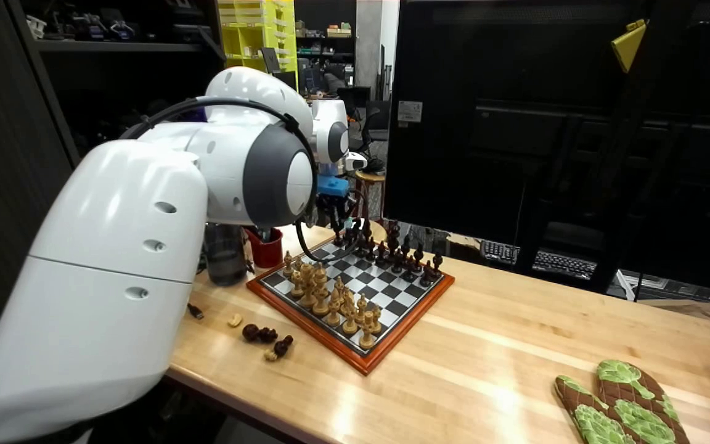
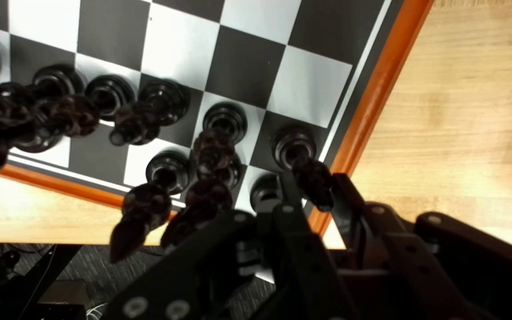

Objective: Move the first left front black piece backwards

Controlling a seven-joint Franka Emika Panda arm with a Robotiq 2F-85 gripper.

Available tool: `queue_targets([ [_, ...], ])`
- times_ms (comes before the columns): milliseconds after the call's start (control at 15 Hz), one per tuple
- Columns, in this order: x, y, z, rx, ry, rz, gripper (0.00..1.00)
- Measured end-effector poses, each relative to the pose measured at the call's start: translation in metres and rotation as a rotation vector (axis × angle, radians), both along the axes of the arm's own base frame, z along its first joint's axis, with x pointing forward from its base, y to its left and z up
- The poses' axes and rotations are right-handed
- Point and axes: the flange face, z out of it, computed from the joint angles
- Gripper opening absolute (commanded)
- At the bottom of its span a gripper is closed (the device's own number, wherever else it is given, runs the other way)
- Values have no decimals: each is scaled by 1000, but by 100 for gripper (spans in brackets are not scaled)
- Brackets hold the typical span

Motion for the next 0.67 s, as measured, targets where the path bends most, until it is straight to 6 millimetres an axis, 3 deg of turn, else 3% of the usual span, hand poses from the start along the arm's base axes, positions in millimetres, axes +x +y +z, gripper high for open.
queue_targets([
  [667, -2, -3, 0, -4, 5, -2, 6],
])
